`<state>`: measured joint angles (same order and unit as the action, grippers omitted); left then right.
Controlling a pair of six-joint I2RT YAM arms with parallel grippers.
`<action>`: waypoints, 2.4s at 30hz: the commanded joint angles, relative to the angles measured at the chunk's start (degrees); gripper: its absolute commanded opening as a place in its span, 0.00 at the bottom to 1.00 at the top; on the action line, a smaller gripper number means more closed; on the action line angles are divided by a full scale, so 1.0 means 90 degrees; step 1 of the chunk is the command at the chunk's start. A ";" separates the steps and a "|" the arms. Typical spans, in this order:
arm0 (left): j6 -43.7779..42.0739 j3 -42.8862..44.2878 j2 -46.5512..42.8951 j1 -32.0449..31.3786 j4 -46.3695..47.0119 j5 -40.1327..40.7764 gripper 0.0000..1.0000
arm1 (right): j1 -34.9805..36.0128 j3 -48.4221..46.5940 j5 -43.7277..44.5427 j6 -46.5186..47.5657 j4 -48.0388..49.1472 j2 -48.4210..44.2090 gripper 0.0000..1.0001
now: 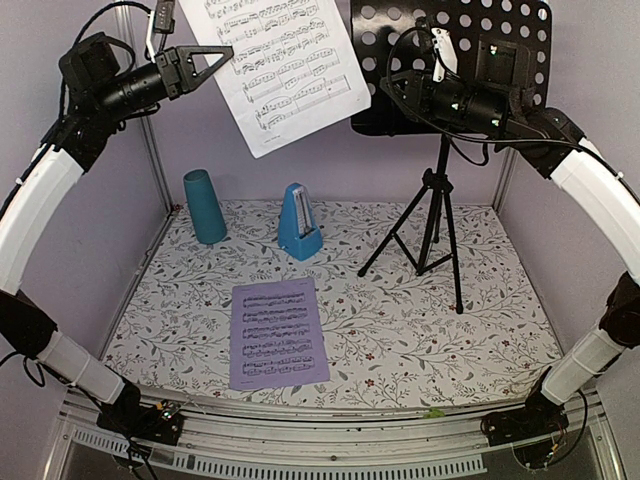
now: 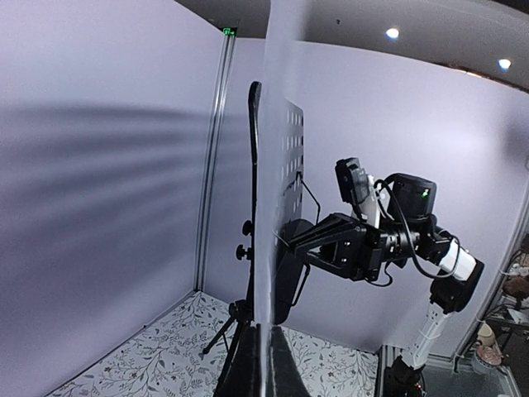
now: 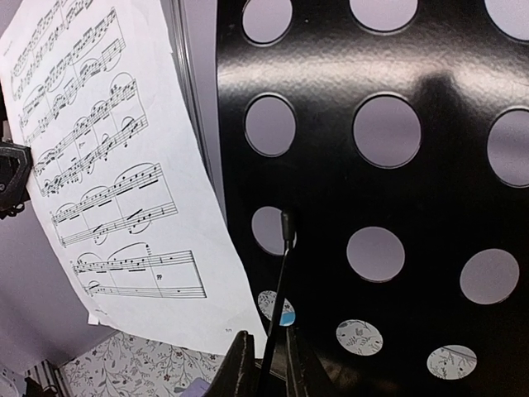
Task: Set up the instrument practice props
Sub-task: Pick up the music stand locking hook from the music stand, then hold the sheet music from the music stand.
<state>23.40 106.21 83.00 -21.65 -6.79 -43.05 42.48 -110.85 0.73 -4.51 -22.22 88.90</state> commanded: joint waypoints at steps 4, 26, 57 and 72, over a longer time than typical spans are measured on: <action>-0.0393 -0.0073 0.0052 -0.0096 -0.0065 0.0182 0.00 | 0.0011 -0.0079 -0.0130 -0.0112 -0.0447 0.0162 0.06; -0.0918 -0.0159 0.0066 -0.0358 -0.0096 0.0635 0.00 | 0.0012 0.0549 0.0186 -0.0182 -0.0153 -0.0258 0.30; -0.1173 0.0340 0.0524 -0.0790 -0.0132 0.1033 0.00 | 0.0013 0.3980 -0.0059 -0.0046 0.3630 -0.1712 0.00; -0.0535 0.0976 0.0512 -0.1153 -0.0691 0.1724 0.00 | 0.0007 0.4050 0.0517 0.0389 0.4352 -0.1456 0.00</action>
<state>16.51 114.34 88.97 -30.96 -10.50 -31.16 42.61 -74.22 2.79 -3.27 15.90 74.78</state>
